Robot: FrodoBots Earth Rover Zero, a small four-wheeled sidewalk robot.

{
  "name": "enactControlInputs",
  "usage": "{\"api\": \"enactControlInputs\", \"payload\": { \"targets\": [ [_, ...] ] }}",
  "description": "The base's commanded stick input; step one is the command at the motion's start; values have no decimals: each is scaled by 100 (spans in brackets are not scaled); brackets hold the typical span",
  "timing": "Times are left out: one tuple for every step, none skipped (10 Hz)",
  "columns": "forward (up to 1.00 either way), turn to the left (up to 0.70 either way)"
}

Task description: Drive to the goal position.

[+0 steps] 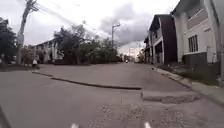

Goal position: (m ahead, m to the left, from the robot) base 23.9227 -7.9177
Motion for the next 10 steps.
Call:
{"api": "enactControlInputs", "payload": {
  "targets": [
    [70, 17],
    [70, 6],
    [70, 4],
    [70, 4],
    [70, 0],
    [70, 0],
    [70, -11],
    [70, -35],
    [70, -35],
    [70, 4]
  ]
}}
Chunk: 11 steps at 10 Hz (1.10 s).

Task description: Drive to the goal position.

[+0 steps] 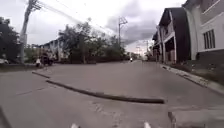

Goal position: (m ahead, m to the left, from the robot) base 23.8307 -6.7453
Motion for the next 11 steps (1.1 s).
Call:
{"api": "enactControlInputs", "payload": {
  "targets": [
    [70, 3],
    [70, 0],
    [70, 7],
    [70, -28],
    [70, -7],
    [70, 9],
    [70, 4],
    [70, -19],
    [70, -29],
    [70, -35],
    [70, -35]
  ]
}}
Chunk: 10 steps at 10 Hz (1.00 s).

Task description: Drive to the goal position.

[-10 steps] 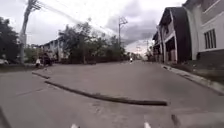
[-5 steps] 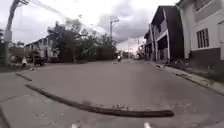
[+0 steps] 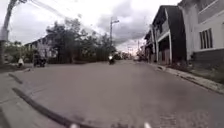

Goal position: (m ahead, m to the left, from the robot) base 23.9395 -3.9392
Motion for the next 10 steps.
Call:
{"api": "enactControlInputs", "payload": {
  "targets": [
    [70, -20],
    [70, 0],
    [70, 0],
    [70, -35],
    [70, -35],
    [70, -35],
    [70, -35],
    [70, -35],
    [70, -11],
    [70, 15]
  ]
}}
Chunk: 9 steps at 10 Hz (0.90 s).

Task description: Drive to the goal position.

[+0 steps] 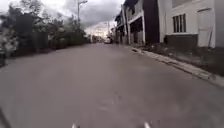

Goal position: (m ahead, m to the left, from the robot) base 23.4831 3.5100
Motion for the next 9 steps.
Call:
{"api": "enactControlInputs", "payload": {
  "targets": [
    [70, 16],
    [70, 14],
    [70, 6],
    [70, 1],
    [70, 3],
    [70, 0],
    [70, 0],
    [70, 0],
    [70, 0]
  ]
}}
